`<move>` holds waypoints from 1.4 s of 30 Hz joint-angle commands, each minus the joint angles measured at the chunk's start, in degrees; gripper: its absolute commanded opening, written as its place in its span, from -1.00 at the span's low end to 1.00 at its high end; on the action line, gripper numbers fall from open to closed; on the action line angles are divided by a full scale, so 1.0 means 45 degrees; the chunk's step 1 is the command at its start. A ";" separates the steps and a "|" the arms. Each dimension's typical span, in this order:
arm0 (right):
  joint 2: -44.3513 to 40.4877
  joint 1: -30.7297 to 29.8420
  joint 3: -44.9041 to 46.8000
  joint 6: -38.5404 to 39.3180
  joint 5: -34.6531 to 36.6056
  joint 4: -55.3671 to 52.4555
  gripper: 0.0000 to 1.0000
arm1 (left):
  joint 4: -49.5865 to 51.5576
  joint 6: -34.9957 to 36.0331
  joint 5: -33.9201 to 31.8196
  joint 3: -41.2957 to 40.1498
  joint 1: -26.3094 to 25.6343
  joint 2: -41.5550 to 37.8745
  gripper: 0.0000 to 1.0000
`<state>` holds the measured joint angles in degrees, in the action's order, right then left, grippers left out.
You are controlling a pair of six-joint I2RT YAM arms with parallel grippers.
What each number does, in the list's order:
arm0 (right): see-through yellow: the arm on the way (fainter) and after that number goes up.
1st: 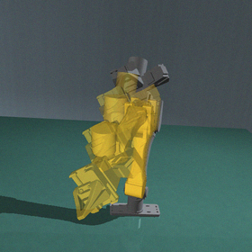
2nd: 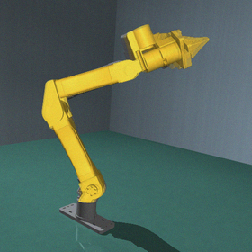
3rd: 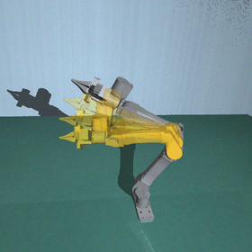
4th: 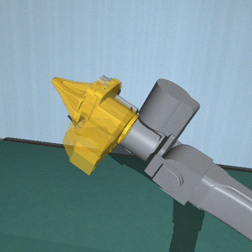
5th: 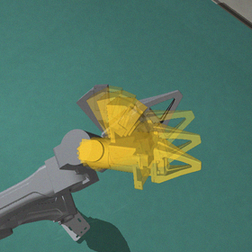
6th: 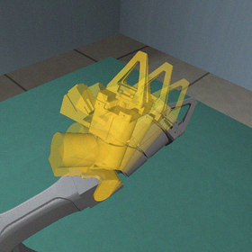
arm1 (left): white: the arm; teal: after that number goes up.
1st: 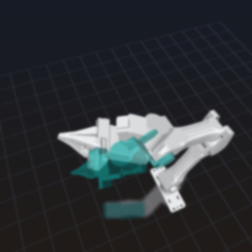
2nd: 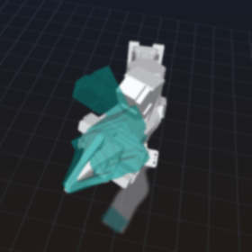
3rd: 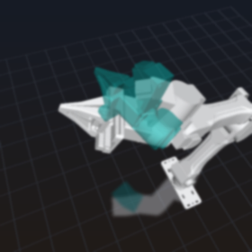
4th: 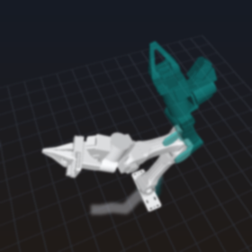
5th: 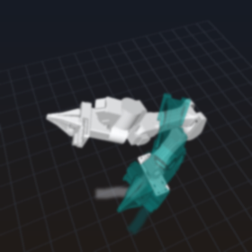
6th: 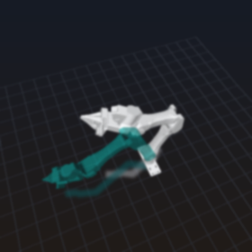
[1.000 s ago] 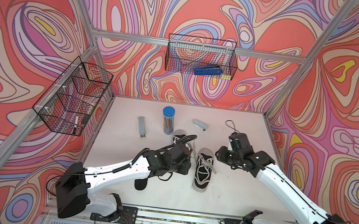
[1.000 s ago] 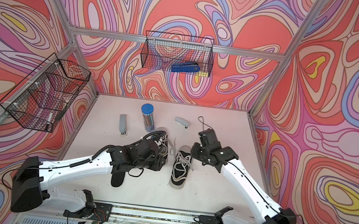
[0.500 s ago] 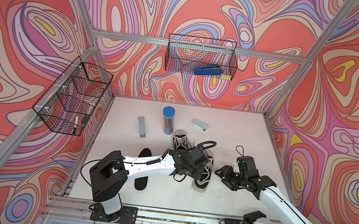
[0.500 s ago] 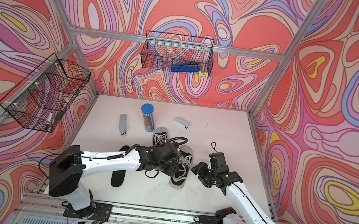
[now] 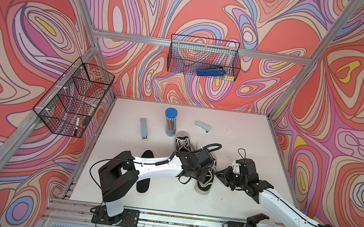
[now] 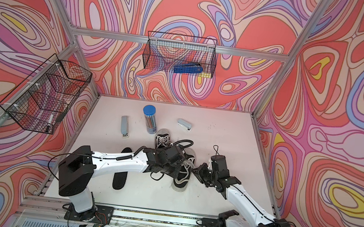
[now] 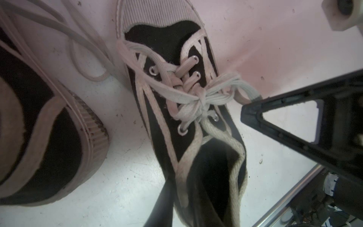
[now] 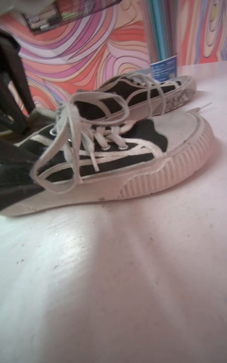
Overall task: Remove the insole from the shoe
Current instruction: Adjust the shoelace on the shoe.
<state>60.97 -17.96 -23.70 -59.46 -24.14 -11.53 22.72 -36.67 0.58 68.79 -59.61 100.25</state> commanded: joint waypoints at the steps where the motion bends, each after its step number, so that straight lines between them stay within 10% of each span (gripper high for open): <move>1: 0.0122 0.0020 -0.0818 0.0591 0.0634 0.0042 -1.00 | 0.0107 0.0021 -0.0133 0.0168 0.0079 0.0223 -0.81; 18: 0.5133 -0.0007 -0.6525 0.6382 0.0286 -0.3448 -1.00 | -0.0442 0.0042 -0.0070 -0.0503 0.0123 0.0106 -1.00; 26: 0.4515 0.0388 -0.7555 0.7265 0.1770 -0.5402 -0.06 | -0.0632 -0.0175 0.0039 -0.0618 0.0219 0.0149 -1.00; 37: 0.1480 0.1012 -0.3635 0.4938 -0.0387 -0.3583 0.03 | -0.0869 -0.0387 0.0261 -0.0852 0.0357 -0.0010 -1.00; 42: 0.1509 0.1021 -0.1936 0.0537 -0.1135 -0.0145 0.10 | -0.0874 -0.0494 0.0252 -0.0825 0.0375 -0.0070 -1.00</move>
<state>68.38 -13.21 -34.54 -43.51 -25.87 -24.16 18.81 -38.15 2.57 65.87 -58.50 100.27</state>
